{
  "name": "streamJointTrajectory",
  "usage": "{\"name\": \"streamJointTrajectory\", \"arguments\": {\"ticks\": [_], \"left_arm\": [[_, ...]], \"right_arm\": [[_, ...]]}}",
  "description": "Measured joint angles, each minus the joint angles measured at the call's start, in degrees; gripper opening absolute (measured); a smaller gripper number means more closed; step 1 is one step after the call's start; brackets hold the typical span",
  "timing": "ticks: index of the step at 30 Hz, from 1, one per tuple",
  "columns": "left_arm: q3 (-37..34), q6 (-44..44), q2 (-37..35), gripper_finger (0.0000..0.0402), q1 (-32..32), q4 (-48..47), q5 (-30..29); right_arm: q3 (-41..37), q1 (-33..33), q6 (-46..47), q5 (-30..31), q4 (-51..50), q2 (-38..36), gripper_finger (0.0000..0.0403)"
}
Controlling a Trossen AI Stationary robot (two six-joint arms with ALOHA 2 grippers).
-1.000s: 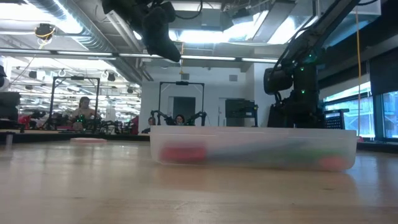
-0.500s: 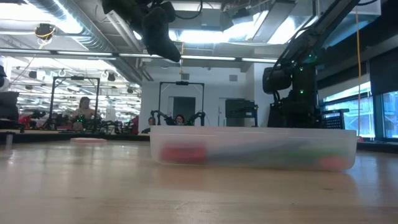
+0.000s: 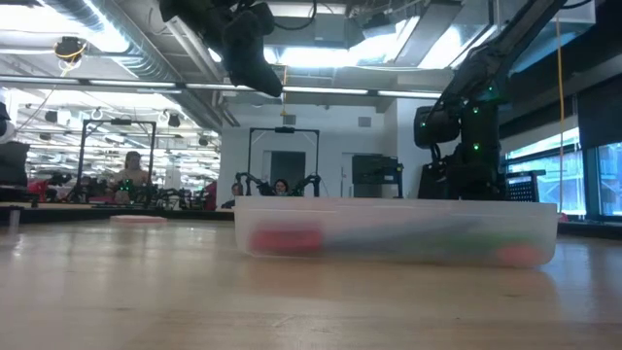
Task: Pack school essentials
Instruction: Put the crayon box into the orange supply box
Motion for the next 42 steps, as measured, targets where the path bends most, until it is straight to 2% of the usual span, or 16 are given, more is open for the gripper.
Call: {"name": "streamJointTrajectory", "arguments": {"ticks": [9, 14, 29, 35, 42], "left_arm": [[0.0, 0.0, 0.0, 0.0142, 0.0, 0.0, -0.1], [0.0, 0.0, 0.0, 0.0142, 0.0, 0.0, -0.2], [0.0, 0.0, 0.0, 0.0142, 0.0, 0.0, -0.9], [0.0, 0.0, 0.0, 0.0142, 0.0, 0.0, -1.1], [0.0, 0.0, 0.0, 0.0142, 0.0, 0.0, -1.1]], "right_arm": [[0.1, 0.0, -1.2, 0.2, -0.3, 0.1, 0.0316], [2.9, 0.0, -1.3, 0.0, -5.3, 0.6, 0.0293], [17.1, 0.6, -1.7, 0.2, -17.0, 0.4, 0.0280], [24.8, 6.4, -0.4, 2.5, -23.1, 0.3, 0.0280], [32.9, 16.0, 4.8, 1.6, -28.4, 0.3, 0.0280]]}}
